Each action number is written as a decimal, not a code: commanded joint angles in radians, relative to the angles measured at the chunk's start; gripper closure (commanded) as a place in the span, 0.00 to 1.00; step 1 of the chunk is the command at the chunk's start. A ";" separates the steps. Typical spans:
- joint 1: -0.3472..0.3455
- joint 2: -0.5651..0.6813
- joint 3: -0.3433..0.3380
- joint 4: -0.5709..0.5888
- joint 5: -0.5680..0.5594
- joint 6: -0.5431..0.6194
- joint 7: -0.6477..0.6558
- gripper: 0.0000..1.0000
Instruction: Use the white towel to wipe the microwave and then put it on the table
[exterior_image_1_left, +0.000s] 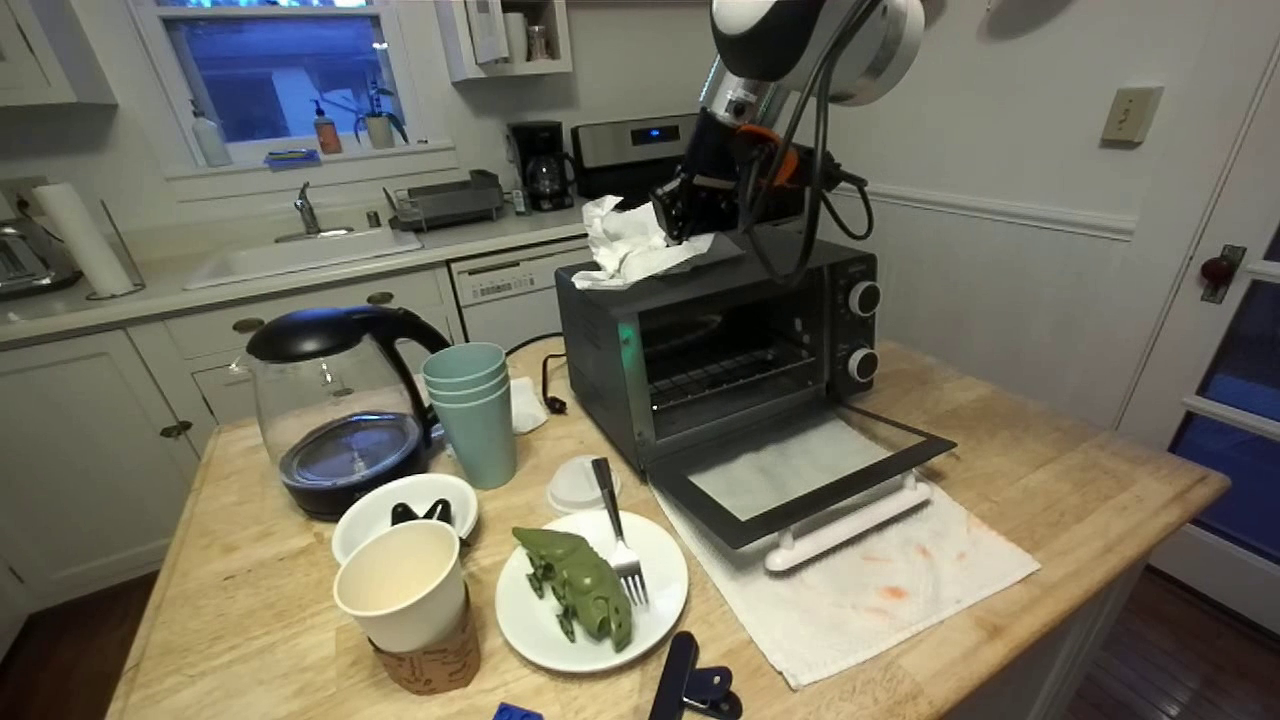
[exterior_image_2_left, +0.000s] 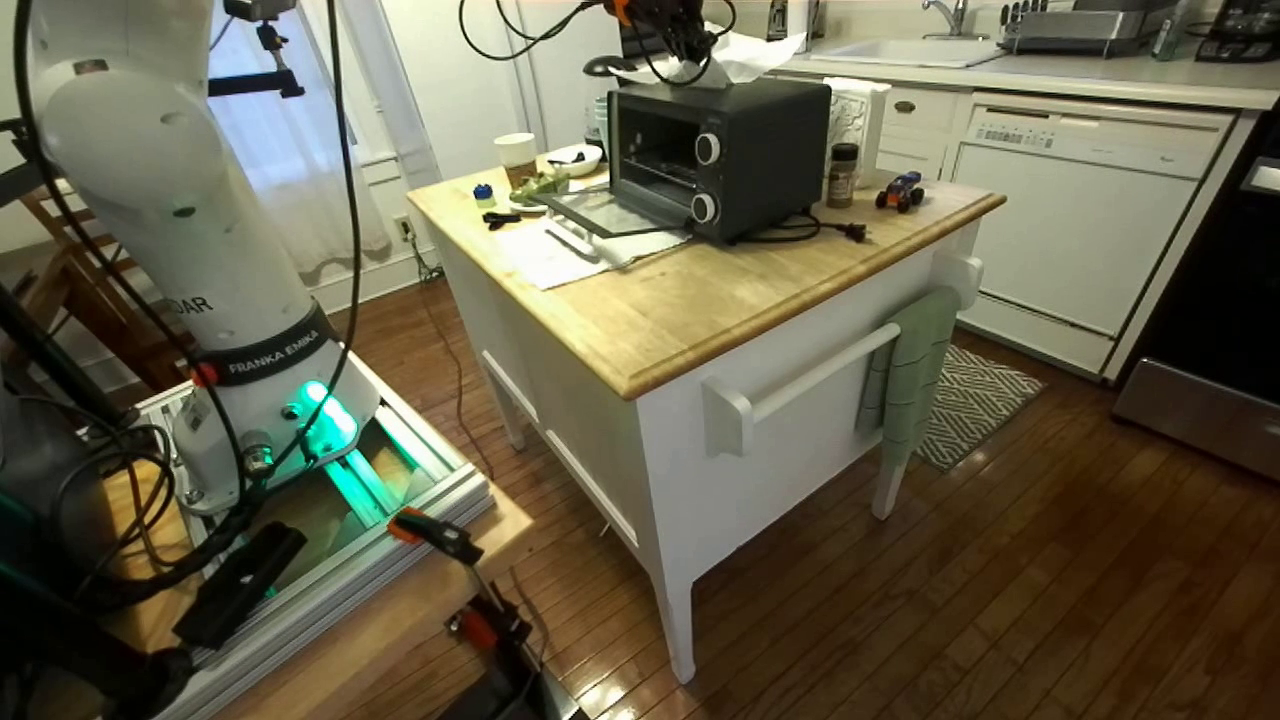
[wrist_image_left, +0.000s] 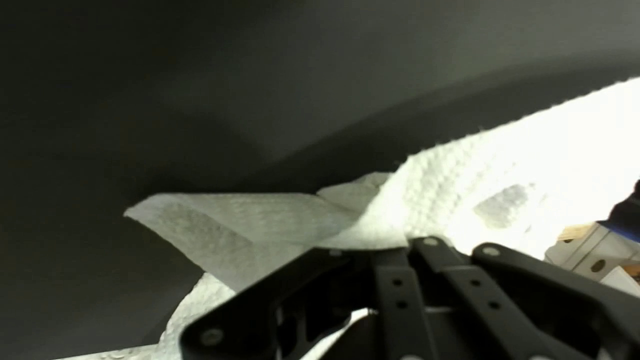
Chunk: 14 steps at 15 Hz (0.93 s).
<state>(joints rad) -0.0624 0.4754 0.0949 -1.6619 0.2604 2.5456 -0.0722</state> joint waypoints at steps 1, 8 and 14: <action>-0.079 0.074 0.117 0.084 0.162 -0.055 -0.158 0.99; -0.121 0.125 0.217 0.152 0.350 -0.208 -0.334 0.99; -0.087 0.086 0.187 0.129 0.413 -0.319 -0.374 0.99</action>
<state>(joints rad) -0.1641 0.5757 0.3021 -1.5373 0.6473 2.2596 -0.4259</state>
